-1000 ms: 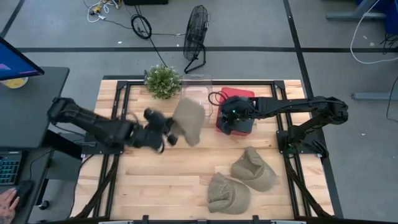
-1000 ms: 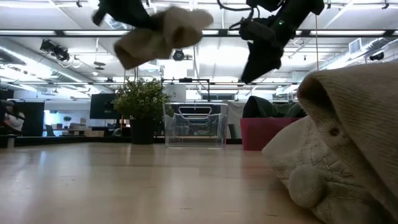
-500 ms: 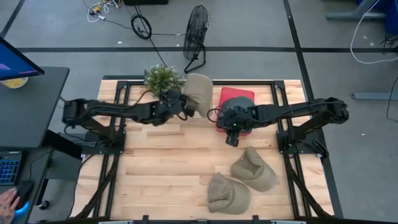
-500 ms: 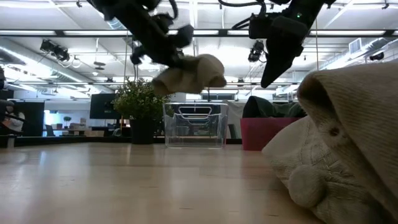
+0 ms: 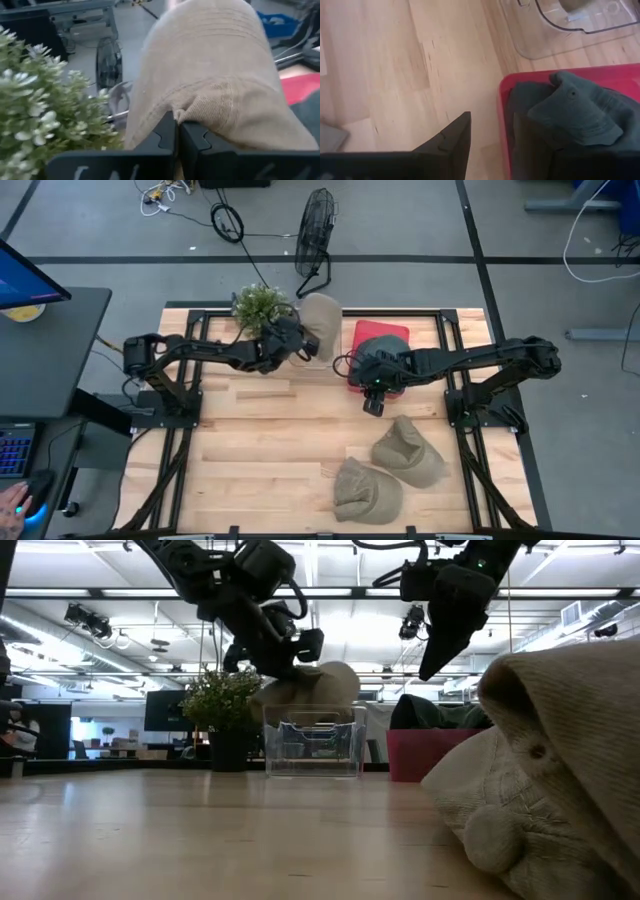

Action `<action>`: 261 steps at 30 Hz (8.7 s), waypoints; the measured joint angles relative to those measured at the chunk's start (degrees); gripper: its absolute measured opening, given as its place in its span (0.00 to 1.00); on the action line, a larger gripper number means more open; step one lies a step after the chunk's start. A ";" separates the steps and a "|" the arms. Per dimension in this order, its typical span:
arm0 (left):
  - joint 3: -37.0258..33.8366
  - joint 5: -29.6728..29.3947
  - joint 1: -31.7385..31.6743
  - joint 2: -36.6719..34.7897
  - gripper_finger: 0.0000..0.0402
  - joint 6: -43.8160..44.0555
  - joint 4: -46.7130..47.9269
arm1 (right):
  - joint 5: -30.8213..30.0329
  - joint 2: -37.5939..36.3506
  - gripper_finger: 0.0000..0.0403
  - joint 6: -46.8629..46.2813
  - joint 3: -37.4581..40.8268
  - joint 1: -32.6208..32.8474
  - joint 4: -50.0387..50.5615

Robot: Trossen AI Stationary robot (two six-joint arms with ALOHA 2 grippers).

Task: Pick & Place hat
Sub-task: Put the top left brown cap into the transparent bin, then put the top brown cap into the transparent bin

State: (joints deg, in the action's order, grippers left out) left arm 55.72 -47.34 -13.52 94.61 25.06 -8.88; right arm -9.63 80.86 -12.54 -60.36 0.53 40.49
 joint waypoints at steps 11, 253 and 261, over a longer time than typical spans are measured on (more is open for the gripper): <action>-0.01 1.85 -0.20 0.29 0.03 3.09 -0.83 | -0.02 0.00 0.38 1.07 0.00 0.00 -0.22; 10.99 10.36 0.41 -5.95 0.05 -3.98 28.77 | -9.39 11.93 0.45 10.00 -1.05 28.74 -19.65; 11.02 16.96 -2.16 2.50 0.05 -3.58 22.13 | -9.38 11.93 0.45 10.91 -1.05 28.68 -19.07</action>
State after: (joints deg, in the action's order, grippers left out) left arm 66.74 -30.39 -15.68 97.11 21.47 13.24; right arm -19.00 92.79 -1.63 -61.41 29.21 21.42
